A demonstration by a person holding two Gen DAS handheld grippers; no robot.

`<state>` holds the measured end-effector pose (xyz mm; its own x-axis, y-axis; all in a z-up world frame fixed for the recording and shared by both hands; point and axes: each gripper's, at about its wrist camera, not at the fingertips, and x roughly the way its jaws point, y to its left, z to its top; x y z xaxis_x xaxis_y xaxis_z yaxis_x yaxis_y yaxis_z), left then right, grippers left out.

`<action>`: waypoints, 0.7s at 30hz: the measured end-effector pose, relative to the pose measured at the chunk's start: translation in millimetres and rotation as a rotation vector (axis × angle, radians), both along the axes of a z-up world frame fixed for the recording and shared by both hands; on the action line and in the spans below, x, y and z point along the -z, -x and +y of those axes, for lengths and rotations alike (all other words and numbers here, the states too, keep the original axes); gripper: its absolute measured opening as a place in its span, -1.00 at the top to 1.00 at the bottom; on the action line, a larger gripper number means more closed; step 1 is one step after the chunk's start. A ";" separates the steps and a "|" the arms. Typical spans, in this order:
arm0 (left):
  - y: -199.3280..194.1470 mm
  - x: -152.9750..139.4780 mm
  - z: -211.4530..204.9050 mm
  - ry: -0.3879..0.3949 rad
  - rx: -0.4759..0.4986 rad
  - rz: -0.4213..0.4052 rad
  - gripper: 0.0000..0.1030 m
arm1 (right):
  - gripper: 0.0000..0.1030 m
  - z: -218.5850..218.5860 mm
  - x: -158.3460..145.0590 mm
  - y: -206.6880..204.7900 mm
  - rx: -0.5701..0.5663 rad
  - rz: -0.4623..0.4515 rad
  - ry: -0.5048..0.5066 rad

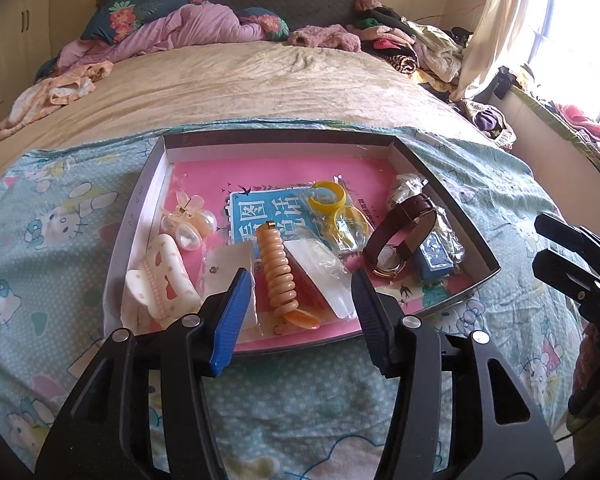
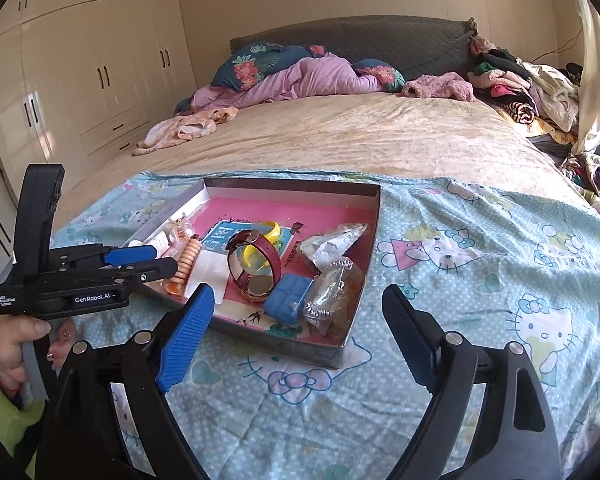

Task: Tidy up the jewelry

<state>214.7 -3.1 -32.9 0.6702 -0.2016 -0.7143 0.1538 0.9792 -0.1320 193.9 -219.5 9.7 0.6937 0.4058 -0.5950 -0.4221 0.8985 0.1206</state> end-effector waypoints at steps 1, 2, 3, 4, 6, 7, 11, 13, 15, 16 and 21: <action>2.5 -3.6 0.6 0.000 -0.003 -0.004 0.03 | -0.71 -0.8 -3.6 4.6 -0.004 -0.008 0.000; 5.7 -7.6 1.7 0.002 -0.008 -0.010 -0.04 | -0.73 -1.3 -7.3 9.0 -0.005 -0.018 0.001; 8.9 -11.7 2.5 0.004 -0.009 -0.018 -0.12 | -0.75 -1.5 -10.9 13.2 -0.005 -0.028 0.001; 13.4 -16.7 2.6 0.006 -0.011 -0.028 -0.16 | -0.79 -2.4 -15.2 18.4 -0.006 -0.040 -0.001; 25.0 -27.3 1.0 0.006 -0.017 -0.054 -0.32 | -0.84 -3.4 -23.2 27.4 -0.007 -0.061 -0.005; 29.3 -31.6 -0.1 0.004 -0.020 -0.063 -0.36 | -0.87 -3.9 -27.0 32.0 -0.008 -0.071 -0.007; 50.2 -47.0 -0.3 0.002 -0.027 -0.097 -0.72 | -0.91 -5.1 -40.8 49.6 -0.013 -0.103 -0.013; 62.1 -54.4 0.5 0.001 -0.029 -0.114 -0.81 | -0.91 -5.3 -46.0 58.0 -0.019 -0.116 -0.016; 71.7 -60.4 0.4 0.005 -0.036 -0.125 -0.81 | -0.91 -5.8 -50.2 66.2 -0.020 -0.125 -0.021; 75.8 -63.2 1.1 0.010 -0.039 -0.130 -0.81 | -0.91 -6.2 -51.8 70.2 -0.020 -0.129 -0.024; 98.3 -74.1 4.0 0.007 -0.056 -0.151 -0.81 | -0.91 -6.6 -56.2 88.7 -0.013 -0.146 -0.031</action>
<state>116.4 0.9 41.2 0.7804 -0.1650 -0.6031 0.1172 0.9860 -0.1182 105.3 -226.1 65.9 0.7666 0.4318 -0.4753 -0.4484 0.8898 0.0852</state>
